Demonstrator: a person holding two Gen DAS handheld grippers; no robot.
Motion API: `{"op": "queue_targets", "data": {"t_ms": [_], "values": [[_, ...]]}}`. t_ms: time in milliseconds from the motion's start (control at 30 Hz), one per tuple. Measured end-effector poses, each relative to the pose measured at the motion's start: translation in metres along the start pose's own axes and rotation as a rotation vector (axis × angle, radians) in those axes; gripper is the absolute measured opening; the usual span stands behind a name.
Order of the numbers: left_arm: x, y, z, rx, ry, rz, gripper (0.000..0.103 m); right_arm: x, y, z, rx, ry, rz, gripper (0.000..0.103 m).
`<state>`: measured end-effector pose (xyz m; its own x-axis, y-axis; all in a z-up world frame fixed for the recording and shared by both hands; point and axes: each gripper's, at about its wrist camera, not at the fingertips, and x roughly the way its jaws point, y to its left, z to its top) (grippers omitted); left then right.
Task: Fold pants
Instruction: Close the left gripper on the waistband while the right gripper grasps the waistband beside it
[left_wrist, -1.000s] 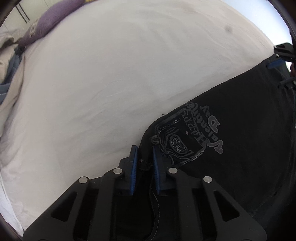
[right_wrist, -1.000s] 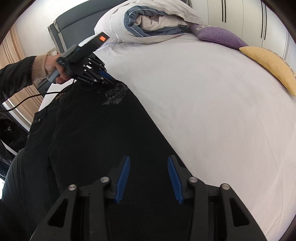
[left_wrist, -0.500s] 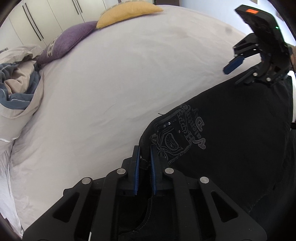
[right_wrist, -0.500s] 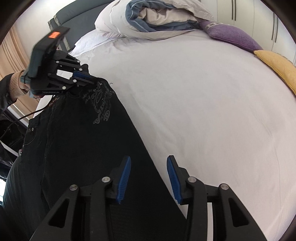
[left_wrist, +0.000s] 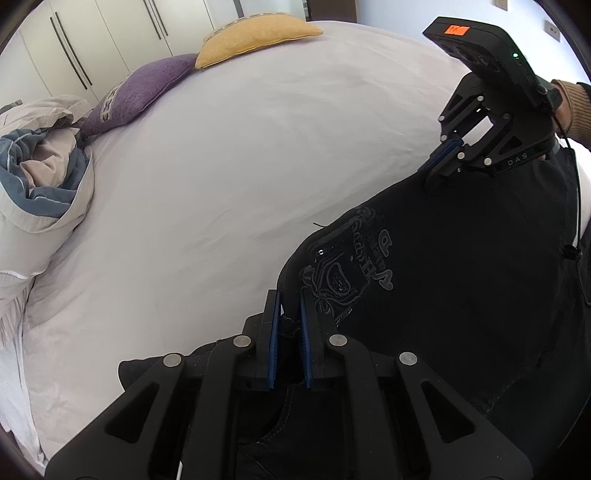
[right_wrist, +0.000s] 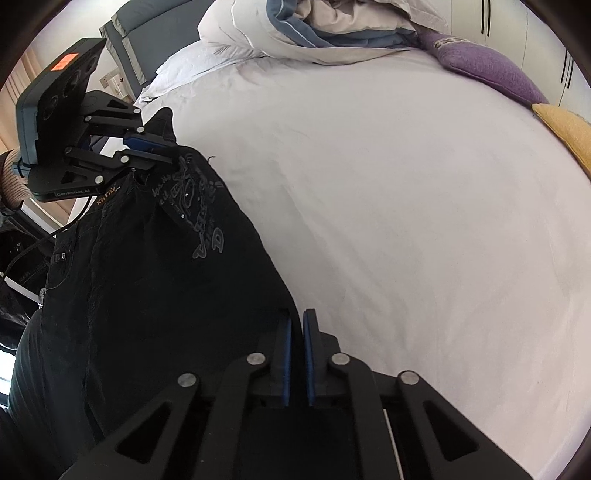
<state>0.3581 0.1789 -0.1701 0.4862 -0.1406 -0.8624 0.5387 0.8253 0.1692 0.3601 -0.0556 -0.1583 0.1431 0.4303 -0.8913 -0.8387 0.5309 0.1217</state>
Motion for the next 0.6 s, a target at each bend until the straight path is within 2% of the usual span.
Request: {"op": "queue_targets", "data": {"t_ms": [167, 367, 600], "values": [[-0.005, -0.001, -0.001, -0.011, -0.004, 0.013, 0.009, -0.013, 0.015, -0.002, -0.017, -0.025, -0.041, 0.004], [-0.029, -0.006, -0.009, -0.019, -0.012, 0.041, 0.009, -0.028, 0.048, -0.005, -0.088, -0.054, -0.084, 0.003], [-0.073, -0.029, -0.039, -0.005, -0.008, 0.081, 0.009, -0.040, 0.132, -0.028, -0.248, -0.050, -0.080, 0.003]]}}
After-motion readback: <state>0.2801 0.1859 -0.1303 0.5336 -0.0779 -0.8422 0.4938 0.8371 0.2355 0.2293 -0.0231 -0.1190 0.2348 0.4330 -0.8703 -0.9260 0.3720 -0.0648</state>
